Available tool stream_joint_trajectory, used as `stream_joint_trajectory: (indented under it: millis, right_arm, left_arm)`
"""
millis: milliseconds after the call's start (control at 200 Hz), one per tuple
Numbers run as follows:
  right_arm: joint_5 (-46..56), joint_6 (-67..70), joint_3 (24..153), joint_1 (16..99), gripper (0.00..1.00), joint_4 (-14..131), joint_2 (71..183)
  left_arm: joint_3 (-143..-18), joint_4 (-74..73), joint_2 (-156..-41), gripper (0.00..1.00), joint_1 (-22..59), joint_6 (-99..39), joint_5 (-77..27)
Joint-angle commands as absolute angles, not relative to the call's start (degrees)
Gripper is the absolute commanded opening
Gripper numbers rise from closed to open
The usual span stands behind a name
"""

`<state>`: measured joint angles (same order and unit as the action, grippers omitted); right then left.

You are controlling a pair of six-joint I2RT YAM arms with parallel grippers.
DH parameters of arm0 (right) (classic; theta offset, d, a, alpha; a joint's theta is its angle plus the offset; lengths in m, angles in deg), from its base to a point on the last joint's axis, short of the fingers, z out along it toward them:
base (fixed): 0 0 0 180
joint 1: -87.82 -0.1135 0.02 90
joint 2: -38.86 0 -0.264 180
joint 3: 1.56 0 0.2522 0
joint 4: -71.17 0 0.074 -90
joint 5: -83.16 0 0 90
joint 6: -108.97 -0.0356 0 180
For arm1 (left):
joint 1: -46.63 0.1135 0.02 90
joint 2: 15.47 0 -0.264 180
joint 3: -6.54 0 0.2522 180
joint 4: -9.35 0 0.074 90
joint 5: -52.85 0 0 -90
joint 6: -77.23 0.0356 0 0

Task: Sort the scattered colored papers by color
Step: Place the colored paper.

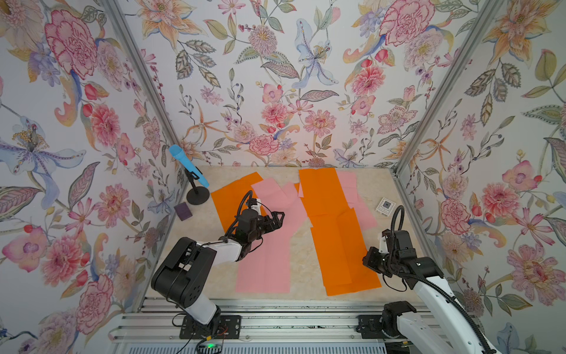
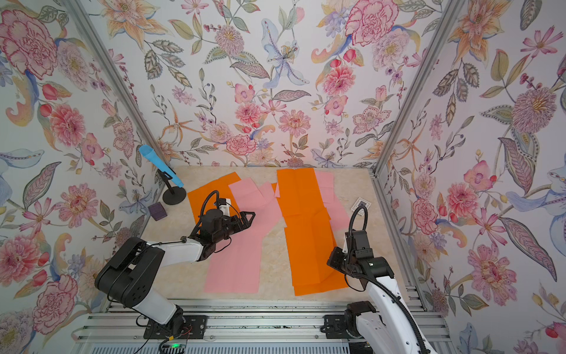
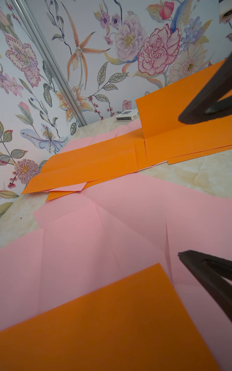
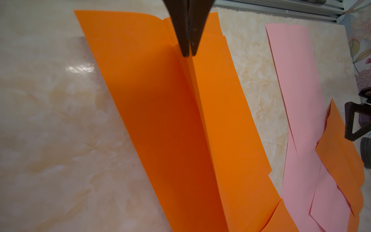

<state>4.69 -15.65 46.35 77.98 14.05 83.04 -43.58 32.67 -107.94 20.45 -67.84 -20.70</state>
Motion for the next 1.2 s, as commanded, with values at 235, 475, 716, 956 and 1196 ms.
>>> stream_joint_trajectory:
  millis: [235, 475, 716, 956, 1196]
  right_arm:
    - [8.3, -15.4, 46.6, 78.7, 0.00, 10.2, 88.1]
    - [6.3, -14.6, 47.5, 77.4, 0.00, 6.1, 90.2]
    - [-3.4, -18.4, 48.9, 79.0, 0.26, 5.1, 88.6]
    - [-4.4, -18.5, 49.4, 79.6, 0.58, 9.1, 89.2]
    - [-6.9, -16.2, 53.2, 77.2, 0.77, 12.6, 91.3]
  left_arm:
    - [-46.1, 31.5, -108.1, 1.00, 18.9, -67.6, -20.4]
    - [-48.1, 31.3, -109.9, 1.00, 16.6, -67.2, -19.6]
    - [-50.1, 33.3, -113.5, 1.00, 13.0, -68.0, -18.0]
    - [-50.4, 33.2, -113.9, 1.00, 9.4, -71.5, -14.7]
    - [-49.7, 34.5, -114.6, 1.00, 3.1, -80.0, -11.7]
